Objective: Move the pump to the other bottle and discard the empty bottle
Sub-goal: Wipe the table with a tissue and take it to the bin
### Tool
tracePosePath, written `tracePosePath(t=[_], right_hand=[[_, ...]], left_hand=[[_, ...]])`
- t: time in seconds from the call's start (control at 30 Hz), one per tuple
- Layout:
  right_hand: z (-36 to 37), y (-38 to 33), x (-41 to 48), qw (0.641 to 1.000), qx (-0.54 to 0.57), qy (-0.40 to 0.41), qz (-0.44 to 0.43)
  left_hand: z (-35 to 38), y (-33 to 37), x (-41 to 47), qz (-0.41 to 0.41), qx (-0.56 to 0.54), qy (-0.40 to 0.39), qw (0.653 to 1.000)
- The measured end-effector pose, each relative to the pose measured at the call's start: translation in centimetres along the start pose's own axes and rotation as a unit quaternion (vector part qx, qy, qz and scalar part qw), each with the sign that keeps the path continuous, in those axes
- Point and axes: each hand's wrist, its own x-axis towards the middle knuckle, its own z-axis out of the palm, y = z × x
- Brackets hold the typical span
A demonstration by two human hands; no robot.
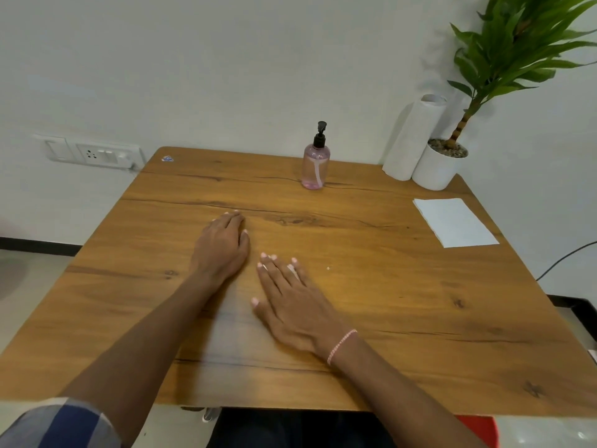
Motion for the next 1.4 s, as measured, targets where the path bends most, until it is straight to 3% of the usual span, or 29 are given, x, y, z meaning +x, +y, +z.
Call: tracePosePath(t=[0.17, 0.3, 0.47, 0.63, 0.87, 1.1, 1.4], right_hand=[[-0.6, 2.6, -5.3, 0.998, -0.058, -0.008, 0.007], [-1.2, 7.0, -6.7, 0.997, -0.048, -0.009, 0.066], [-1.8, 13.4, -4.0, 0.984, -0.011, 0.002, 0.18], [-2.8, 14.1, 1.9, 0.977, 0.03, 0.002, 0.21], [-2.4, 8.4, 4.9, 0.99, 0.041, 0.011, 0.135], [-0.7, 1.9, -2.8, 1.0, 0.015, -0.018, 0.019], [-0.3, 7.4, -9.3, 0.978, 0.016, 0.022, 0.206]], left_hand=[[-0.3, 0.2, -0.2, 0.002, 0.008, -0.014, 1.0], [-0.4, 0.2, -0.2, 0.002, 0.012, -0.029, 1.0], [-0.4, 0.2, -0.3, 0.0, 0.014, -0.031, 0.999], [-0.4, 0.6, -0.1, -0.004, 0.017, -0.027, 0.999], [-0.7, 1.1, -0.2, -0.008, 0.011, -0.022, 1.0], [-0.5, 0.6, -0.3, -0.005, -0.005, -0.02, 1.0], [-0.5, 0.4, -0.3, 0.0, 0.0, -0.028, 1.0]])
